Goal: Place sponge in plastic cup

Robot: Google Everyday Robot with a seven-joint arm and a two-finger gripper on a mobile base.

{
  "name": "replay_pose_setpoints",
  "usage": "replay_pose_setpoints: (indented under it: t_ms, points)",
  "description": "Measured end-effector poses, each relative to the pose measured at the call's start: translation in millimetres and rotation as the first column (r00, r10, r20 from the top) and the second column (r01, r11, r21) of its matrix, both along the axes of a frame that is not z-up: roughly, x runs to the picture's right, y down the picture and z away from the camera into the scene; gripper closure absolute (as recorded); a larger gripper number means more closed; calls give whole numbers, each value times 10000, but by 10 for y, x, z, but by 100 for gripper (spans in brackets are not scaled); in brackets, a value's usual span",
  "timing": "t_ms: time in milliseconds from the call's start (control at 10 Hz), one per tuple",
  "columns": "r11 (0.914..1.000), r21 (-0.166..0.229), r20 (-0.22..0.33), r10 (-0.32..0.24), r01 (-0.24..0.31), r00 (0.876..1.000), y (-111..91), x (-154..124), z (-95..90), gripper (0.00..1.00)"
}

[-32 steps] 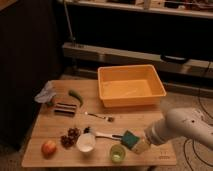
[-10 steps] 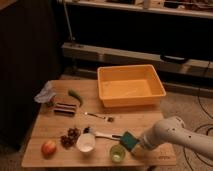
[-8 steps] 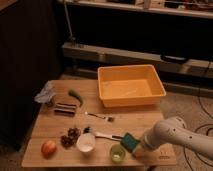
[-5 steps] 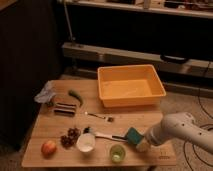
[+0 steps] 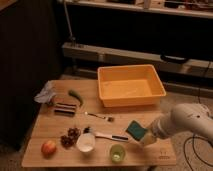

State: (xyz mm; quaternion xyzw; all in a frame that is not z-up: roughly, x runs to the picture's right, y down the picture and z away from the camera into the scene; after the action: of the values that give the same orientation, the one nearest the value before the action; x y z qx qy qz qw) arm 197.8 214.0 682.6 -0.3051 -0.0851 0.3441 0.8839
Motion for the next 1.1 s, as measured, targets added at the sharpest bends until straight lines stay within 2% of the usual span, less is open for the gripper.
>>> replay_pose_setpoints:
  t_ms: [200,500,1100]
  points:
    - [9985,9,388,-548,548,9977,151,-140,-140,100]
    - [9932,273,760,-1151,1133,9904,258,-272,-399,100]
    - [9810,348,1391,-1937,1907,9711,362,-618,-588,100]
